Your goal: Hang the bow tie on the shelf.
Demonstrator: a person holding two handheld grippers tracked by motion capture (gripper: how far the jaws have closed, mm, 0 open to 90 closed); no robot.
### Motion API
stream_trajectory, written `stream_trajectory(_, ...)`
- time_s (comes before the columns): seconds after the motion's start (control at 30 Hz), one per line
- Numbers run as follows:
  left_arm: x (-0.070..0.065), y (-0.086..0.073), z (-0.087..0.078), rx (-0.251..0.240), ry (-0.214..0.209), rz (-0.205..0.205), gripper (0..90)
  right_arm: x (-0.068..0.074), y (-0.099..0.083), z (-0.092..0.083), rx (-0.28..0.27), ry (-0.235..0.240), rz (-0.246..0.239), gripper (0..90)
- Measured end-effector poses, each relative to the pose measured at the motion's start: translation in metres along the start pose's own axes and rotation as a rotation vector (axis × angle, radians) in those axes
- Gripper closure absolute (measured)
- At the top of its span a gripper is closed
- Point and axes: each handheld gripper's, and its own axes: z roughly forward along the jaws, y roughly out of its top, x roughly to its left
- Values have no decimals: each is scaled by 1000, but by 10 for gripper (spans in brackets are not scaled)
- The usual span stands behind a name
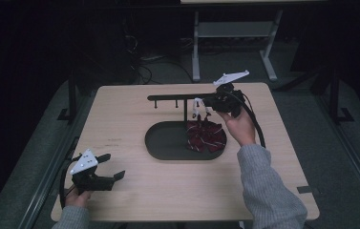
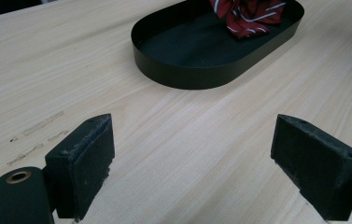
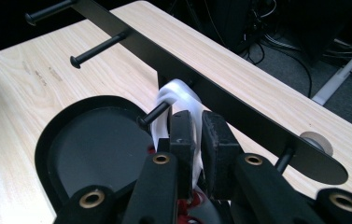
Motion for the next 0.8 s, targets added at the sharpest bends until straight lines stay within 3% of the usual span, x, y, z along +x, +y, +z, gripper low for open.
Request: stream_trajectory(0.8, 1, -1, -2, -7, 7, -4, 130, 4, -5, -14, -20, 26, -6, 801)
